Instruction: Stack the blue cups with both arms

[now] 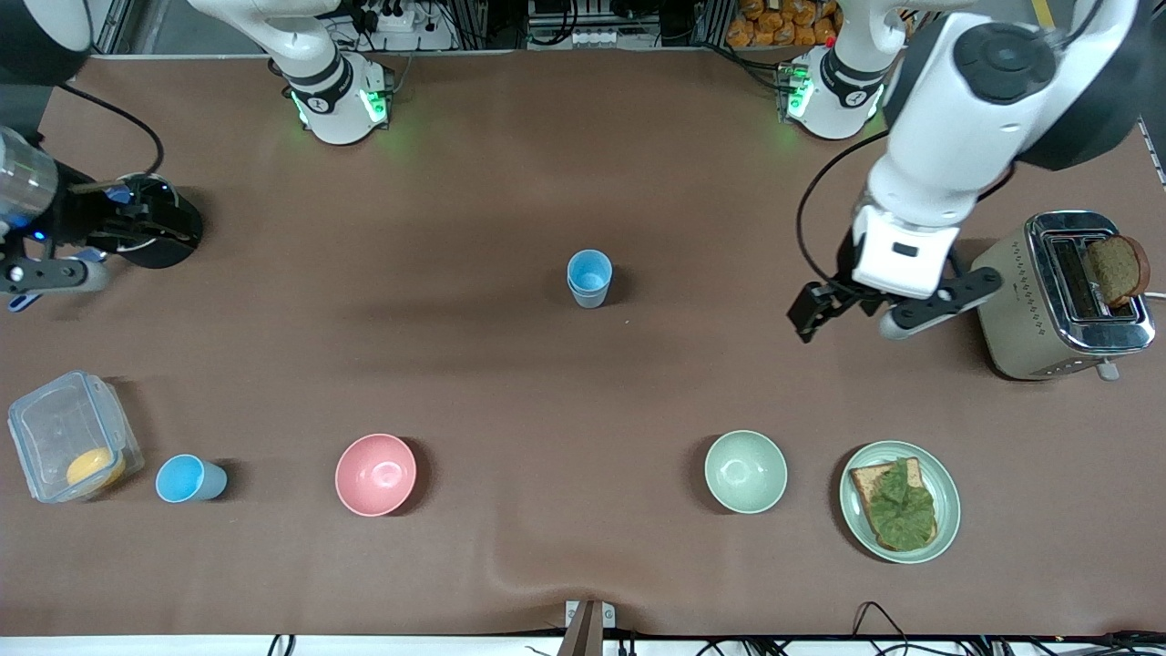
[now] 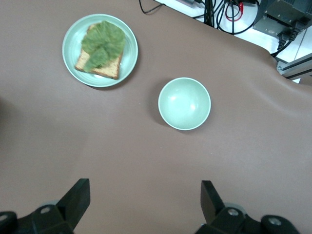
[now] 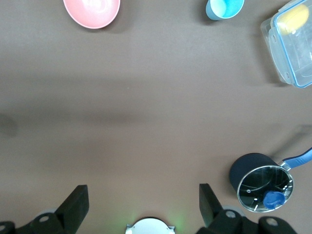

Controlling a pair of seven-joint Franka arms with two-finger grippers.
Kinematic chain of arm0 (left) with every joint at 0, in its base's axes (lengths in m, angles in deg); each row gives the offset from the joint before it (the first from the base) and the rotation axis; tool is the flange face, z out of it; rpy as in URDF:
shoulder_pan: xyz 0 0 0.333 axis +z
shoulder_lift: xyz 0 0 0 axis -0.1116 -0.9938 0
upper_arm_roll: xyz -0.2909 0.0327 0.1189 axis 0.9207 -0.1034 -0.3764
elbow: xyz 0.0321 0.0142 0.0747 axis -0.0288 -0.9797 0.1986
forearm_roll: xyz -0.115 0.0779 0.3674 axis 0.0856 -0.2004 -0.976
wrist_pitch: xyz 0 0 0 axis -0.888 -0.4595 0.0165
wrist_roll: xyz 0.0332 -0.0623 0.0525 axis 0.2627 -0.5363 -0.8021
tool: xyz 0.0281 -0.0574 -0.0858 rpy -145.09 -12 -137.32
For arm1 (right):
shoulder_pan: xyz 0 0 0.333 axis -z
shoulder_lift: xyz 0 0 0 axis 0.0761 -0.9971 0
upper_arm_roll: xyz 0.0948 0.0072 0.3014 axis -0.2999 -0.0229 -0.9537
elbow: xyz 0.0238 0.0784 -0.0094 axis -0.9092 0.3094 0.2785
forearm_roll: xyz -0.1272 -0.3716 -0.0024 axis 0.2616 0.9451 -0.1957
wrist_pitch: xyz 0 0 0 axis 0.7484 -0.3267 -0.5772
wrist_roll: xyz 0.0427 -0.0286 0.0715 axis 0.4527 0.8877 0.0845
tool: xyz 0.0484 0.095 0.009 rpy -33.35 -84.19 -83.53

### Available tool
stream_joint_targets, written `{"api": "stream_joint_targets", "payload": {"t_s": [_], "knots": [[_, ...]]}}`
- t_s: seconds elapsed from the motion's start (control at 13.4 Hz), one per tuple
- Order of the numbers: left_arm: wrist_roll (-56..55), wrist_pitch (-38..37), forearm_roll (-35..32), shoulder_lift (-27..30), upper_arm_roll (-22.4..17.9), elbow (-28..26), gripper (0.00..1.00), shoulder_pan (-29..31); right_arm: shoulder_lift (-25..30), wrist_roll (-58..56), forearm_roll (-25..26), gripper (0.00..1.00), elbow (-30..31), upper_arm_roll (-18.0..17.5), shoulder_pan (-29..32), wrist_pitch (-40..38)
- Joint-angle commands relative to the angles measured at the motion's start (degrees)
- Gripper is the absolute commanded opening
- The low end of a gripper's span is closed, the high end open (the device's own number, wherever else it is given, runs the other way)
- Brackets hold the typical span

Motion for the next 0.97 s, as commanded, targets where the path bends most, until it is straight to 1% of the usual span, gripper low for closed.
{"api": "stream_joint_targets", "payload": {"t_s": [0.0, 0.07, 0.15, 0.22, 0.37, 0.45, 0.6, 0.75, 0.9], "knots": [[6.4, -4.5, 0.4, 0.1, 0.6, 3.4, 1.0, 3.2, 7.5, -2.7, -2.6, 1.0, 5.7, -0.2, 2.4, -0.2], [8.7, -5.2, 1.5, 0.4, 0.6, 3.5, 1.0, 4.0, 7.9, -2.6, -2.8, 1.0, 6.0, -0.2, 2.4, -0.2], [10.6, -7.5, 2.1, 0.4, 0.8, 4.9, 1.0, 5.4, 7.4, -2.9, -2.8, 1.0, 5.7, -0.2, 2.4, -0.1], [13.4, -10.9, 3.2, 0.3, 1.0, 7.4, 1.0, 7.2, 6.7, -3.4, -2.8, 1.0, 5.4, -0.2, 2.5, 0.0], [21.5, -13.8, 5.6, 1.5, 0.0, 8.4, 1.0, 8.0, 6.0, -4.6, -2.1, 1.0, 5.4, -0.2, 2.5, -0.2], [25.4, -14.9, 6.5, 2.7, -3.0, 8.3, 1.0, 7.7, 6.0, -5.9, -2.4, 1.0, 5.5, -0.2, 2.9, -0.4], [32.2, -17.4, 8.7, 4.2, -6.0, 8.3, 1.0, 7.5, 6.0, -7.6, -2.9, 1.0, 5.7, -0.2, 3.6, -0.5], [35.0, -19.1, 8.9, 5.2, -7.4, 7.9, 1.0, 7.5, 6.4, -6.2, -3.0, 1.0, 6.2, -0.1, 3.4, -0.5], [36.7, -20.4, 8.9, 5.8, -7.6, 7.6, 1.0, 7.4, 6.2, -4.9, -3.2, 1.0, 6.3, -0.2, 3.5, -0.4]]}}
